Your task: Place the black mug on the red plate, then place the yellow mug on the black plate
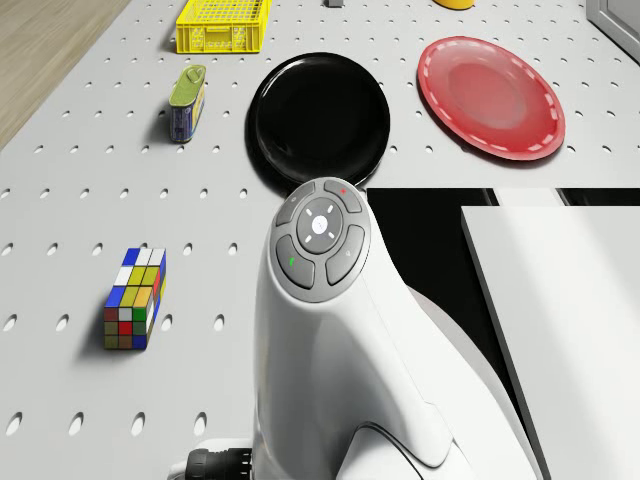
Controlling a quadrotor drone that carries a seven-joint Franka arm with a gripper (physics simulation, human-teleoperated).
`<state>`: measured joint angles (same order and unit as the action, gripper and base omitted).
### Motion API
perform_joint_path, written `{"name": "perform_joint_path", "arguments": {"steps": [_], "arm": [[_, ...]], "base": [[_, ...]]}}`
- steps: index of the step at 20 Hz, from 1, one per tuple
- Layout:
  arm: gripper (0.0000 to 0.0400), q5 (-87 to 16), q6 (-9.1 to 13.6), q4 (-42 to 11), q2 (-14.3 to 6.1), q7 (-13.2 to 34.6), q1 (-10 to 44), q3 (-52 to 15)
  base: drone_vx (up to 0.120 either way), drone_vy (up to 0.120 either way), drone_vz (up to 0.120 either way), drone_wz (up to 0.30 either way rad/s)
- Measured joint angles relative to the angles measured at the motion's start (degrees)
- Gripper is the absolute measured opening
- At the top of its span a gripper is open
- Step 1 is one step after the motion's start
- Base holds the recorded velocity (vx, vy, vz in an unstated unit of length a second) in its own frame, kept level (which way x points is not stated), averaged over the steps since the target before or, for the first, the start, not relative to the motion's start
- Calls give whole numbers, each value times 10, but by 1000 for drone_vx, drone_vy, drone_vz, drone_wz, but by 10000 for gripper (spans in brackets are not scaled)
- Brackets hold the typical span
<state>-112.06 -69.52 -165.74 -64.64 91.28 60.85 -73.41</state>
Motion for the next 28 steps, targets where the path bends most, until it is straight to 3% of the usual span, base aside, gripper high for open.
{"name": "perform_joint_path", "arguments": {"steps": [4, 14, 28], "arm": [[400, 6, -10, 1, -12, 4, 5, -4], [400, 19, -36, 3, -40, 13, 14, -12], [400, -58, -120, 27, -93, 5, 15, 81]], "base": [[110, 0, -120, 0], [-24, 0, 0, 0], [0, 0, 0, 0]]}}
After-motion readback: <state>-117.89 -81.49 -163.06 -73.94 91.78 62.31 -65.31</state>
